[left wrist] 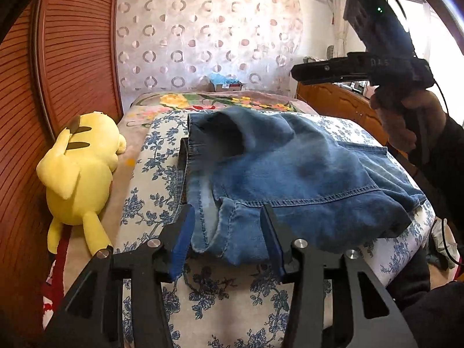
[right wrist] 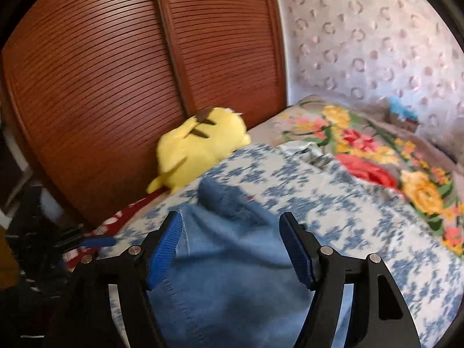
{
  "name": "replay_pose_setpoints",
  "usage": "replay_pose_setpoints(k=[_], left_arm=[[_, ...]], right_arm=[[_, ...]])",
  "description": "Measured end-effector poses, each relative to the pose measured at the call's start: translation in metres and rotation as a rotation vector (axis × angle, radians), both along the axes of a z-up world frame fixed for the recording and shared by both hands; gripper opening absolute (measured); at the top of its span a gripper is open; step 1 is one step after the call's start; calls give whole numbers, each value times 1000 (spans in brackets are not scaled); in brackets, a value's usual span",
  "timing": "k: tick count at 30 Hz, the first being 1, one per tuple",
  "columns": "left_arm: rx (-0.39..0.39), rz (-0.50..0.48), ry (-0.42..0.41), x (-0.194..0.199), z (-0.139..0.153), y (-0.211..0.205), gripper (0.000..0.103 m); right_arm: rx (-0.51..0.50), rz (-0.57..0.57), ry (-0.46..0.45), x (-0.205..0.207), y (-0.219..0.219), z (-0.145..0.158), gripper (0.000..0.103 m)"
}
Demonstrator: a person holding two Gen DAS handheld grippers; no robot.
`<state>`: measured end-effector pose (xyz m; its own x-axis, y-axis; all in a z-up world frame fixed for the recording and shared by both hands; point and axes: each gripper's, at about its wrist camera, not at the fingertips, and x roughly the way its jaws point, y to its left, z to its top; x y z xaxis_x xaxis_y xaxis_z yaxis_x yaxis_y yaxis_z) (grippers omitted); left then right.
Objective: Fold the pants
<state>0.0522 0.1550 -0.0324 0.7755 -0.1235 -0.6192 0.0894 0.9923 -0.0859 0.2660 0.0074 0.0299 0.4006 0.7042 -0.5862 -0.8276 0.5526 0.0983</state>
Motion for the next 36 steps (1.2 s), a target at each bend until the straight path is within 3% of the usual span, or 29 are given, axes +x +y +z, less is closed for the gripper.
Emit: replay_pose_setpoints(k=[10, 11, 12, 13, 28, 36], left_arm=[[9, -34, 7, 13, 0, -14, 50], [11, -28, 9, 14, 0, -15, 71], [17, -10, 11, 16, -1, -15, 83], [15, -7, 3, 16, -1, -16, 86], [-10, -160, 14, 24, -3, -82, 86], [2, -221, 36, 32, -10, -120, 86]], right_arm=[[-55, -235, -55, 0, -42, -28, 72], [-53, -254, -47, -1, -51, -32, 72], [-49, -270, -43, -4, -61, -36, 72], [-45, -282, -42, -7, -69, -41, 72], [-17, -478, -24, -107, -217, -75, 69], [-13, -589, -22, -108, -276, -81, 69]])
